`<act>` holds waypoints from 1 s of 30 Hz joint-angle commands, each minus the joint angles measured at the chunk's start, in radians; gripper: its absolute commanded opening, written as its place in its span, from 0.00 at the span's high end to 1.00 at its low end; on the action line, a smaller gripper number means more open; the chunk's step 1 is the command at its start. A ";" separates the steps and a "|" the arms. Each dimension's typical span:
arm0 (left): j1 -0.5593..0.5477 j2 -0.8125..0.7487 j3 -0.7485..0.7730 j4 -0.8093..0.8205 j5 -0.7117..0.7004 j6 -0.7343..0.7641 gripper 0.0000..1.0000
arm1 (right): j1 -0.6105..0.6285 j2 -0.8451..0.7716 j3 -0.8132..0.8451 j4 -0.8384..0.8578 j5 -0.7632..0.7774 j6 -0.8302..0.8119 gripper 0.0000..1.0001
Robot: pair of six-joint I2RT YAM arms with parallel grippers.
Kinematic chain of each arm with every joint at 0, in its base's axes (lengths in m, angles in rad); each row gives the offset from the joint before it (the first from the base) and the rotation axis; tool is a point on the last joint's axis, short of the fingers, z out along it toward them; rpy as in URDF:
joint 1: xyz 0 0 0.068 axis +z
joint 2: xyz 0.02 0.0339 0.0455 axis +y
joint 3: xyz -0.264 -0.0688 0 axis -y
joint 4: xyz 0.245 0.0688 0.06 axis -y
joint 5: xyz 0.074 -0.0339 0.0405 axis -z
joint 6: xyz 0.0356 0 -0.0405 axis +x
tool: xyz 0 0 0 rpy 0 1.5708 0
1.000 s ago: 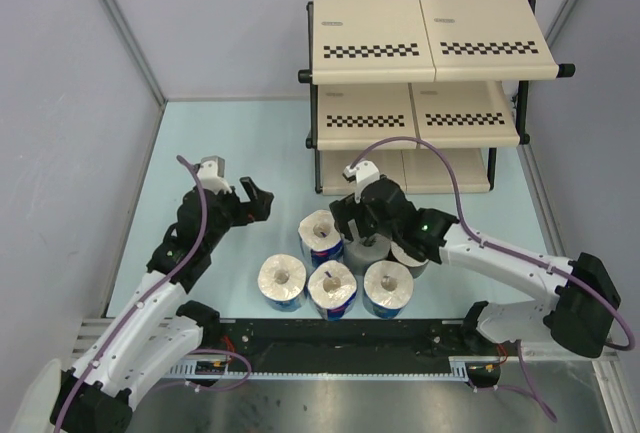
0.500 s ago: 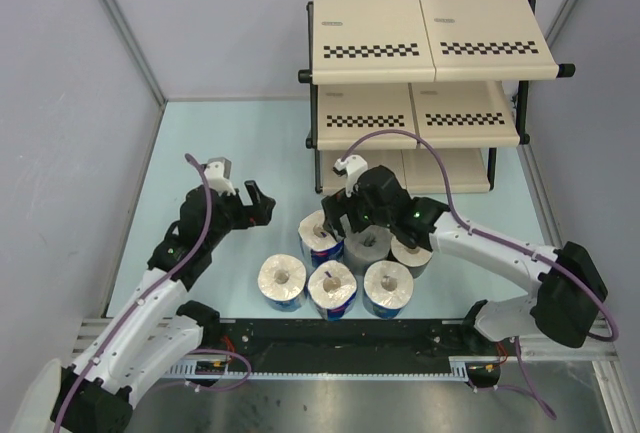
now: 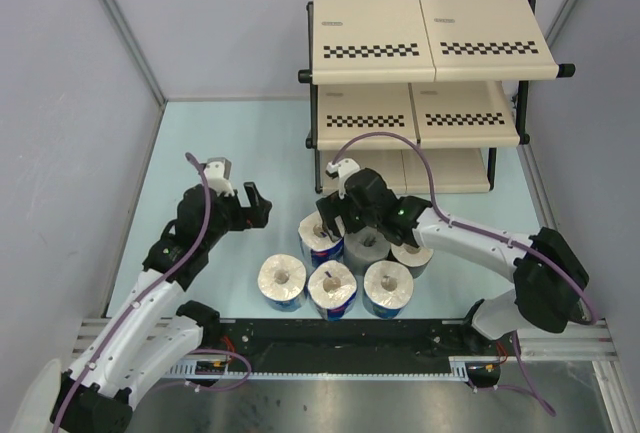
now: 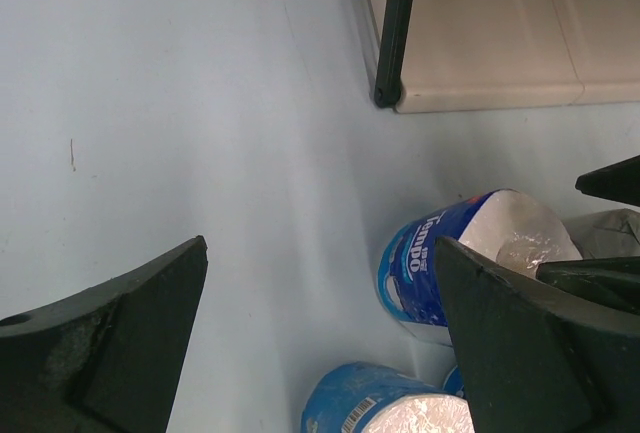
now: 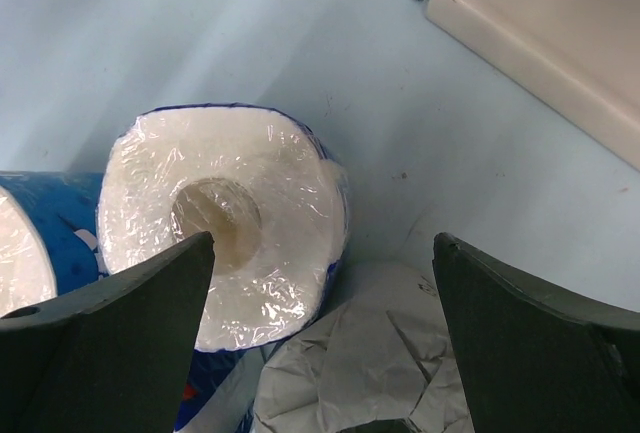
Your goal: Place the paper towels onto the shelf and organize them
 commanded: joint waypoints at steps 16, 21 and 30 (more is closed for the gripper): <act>-0.006 0.001 0.043 -0.056 -0.026 0.062 0.00 | 0.032 0.077 0.056 0.041 -0.002 -0.001 0.17; -0.006 0.007 0.043 -0.055 -0.028 0.065 0.00 | 0.038 0.102 0.069 0.035 0.004 -0.002 0.22; -0.006 0.009 0.044 -0.058 -0.031 0.063 0.00 | 0.060 0.142 0.078 0.021 0.021 -0.015 0.34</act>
